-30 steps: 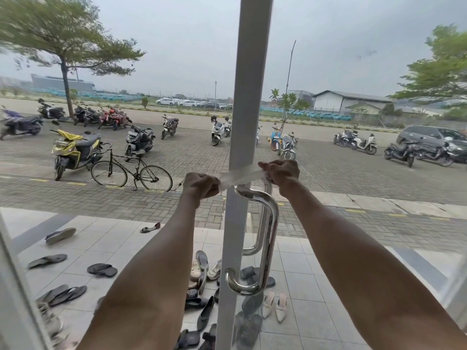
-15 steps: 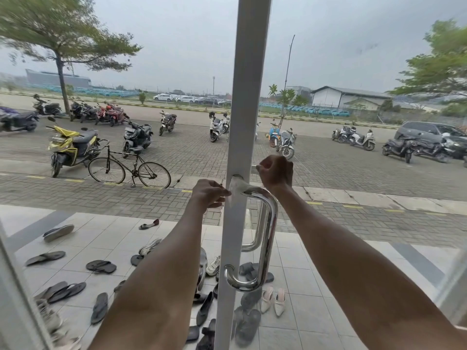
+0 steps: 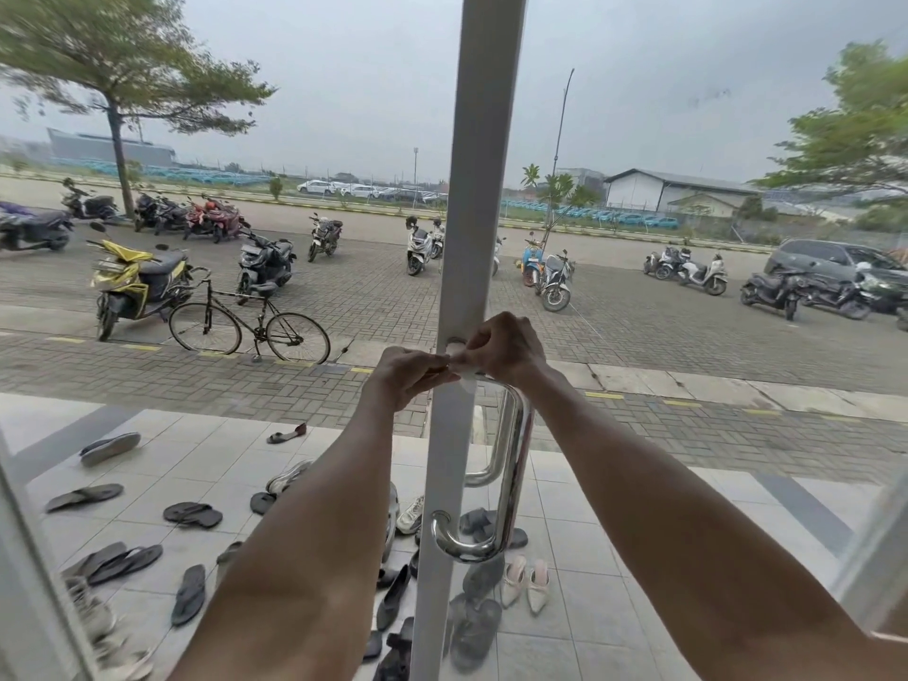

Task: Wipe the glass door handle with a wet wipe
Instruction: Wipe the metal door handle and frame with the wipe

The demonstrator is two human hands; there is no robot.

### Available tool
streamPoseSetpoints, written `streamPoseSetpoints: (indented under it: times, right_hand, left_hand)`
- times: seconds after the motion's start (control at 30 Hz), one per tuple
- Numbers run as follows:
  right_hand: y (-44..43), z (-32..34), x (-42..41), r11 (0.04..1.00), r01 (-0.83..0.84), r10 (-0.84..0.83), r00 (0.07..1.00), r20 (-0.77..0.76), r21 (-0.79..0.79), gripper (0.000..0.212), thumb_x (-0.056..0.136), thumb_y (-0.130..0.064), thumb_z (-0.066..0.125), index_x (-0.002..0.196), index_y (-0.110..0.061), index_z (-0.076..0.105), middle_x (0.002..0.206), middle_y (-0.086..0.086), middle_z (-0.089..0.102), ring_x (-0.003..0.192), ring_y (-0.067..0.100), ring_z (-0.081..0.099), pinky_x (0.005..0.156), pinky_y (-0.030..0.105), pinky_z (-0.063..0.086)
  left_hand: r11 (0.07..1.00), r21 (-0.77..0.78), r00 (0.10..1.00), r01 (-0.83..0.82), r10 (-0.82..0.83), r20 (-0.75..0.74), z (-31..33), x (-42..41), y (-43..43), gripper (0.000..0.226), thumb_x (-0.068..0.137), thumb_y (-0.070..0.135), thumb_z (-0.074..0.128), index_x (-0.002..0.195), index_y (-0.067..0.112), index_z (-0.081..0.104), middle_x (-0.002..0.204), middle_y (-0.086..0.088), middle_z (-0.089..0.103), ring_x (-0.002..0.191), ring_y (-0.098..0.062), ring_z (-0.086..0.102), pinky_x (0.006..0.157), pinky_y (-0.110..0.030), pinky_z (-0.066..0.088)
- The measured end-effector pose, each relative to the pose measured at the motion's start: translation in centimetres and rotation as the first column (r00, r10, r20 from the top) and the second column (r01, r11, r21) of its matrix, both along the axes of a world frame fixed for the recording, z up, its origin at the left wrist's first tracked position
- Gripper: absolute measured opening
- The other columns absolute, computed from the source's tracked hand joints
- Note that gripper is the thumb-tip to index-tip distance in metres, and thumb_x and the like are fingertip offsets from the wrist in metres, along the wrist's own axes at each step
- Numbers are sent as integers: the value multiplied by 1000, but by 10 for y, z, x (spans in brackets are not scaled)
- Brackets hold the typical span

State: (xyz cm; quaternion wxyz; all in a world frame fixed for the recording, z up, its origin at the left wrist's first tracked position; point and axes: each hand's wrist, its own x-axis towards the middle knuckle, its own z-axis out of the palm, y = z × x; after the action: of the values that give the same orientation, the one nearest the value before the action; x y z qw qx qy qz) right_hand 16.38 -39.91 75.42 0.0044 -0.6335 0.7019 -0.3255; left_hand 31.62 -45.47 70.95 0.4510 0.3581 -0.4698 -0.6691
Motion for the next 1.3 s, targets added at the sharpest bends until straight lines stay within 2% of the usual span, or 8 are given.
streamPoseSetpoints:
  times: [0.3,0.47,0.7,0.9,1.0,1.07,1.17,1.3]
  right_hand:
    - [-10,-3,9,1000,5,-6,997,-83,-19,21,59,-46,75,56,-25,73,51,-5,65,54,16,67,50,31,56]
    - [-12,-7,10,999,-32,26,987,-161,-32,34,77,-42,69,54,-17,67,48,-2,61,49,21,63,44,30,45]
    - [7,-7,-3,990,-130,122,981,-153,-45,36,82,-44,67,59,-17,73,48,4,60,37,7,44,39,25,33]
    - [11,-3,5,998,-69,70,976,-208,12,40,87,-44,63,64,-13,73,54,7,63,46,14,50,44,25,32]
    - [7,-2,18,998,20,-4,966,-260,57,36,89,-40,60,69,-13,71,62,4,64,63,23,63,56,29,47]
    - [5,-2,27,996,41,-19,961,-275,78,29,91,-34,59,73,-14,69,60,0,57,68,24,63,64,32,51]
    - [7,-3,31,997,31,-7,956,-293,75,24,96,-28,57,88,-11,72,57,-5,41,65,22,54,64,29,40]
    - [16,-4,26,998,-12,26,960,-279,54,24,97,-27,57,94,-9,74,68,1,50,72,24,58,66,31,44]
  left_hand:
    - [998,21,998,-61,61,3,11,-6,0,23,83,-10,72,102,-21,64,88,-28,73,69,-28,75,58,-27,61]
    - [994,41,995,-104,103,16,11,-11,-2,11,82,-13,70,90,-18,64,88,-31,70,66,-30,73,55,-28,62]
    - [991,100,995,-84,88,-37,5,-8,9,23,78,-11,74,98,-20,65,86,-29,71,66,-31,74,51,-25,59]
    - [992,105,997,-76,75,17,13,-11,5,23,79,-13,73,100,-20,65,87,-28,72,71,-32,73,48,-26,58]
    - [983,114,989,-147,143,38,13,-17,-6,36,69,-12,81,102,-17,68,87,-27,74,75,-34,75,71,-41,63]
    - [975,109,981,-196,194,22,13,-21,-9,42,62,-12,86,100,-16,68,87,-27,74,74,-34,76,65,-41,63]
    - [955,76,956,-288,282,74,15,-26,-10,46,54,-7,91,95,-11,69,86,-26,73,66,-32,75,51,-36,59]
    - [940,25,925,-340,329,191,20,-32,-14,47,50,-6,94,88,-9,67,79,-25,72,59,-32,73,57,-46,62]
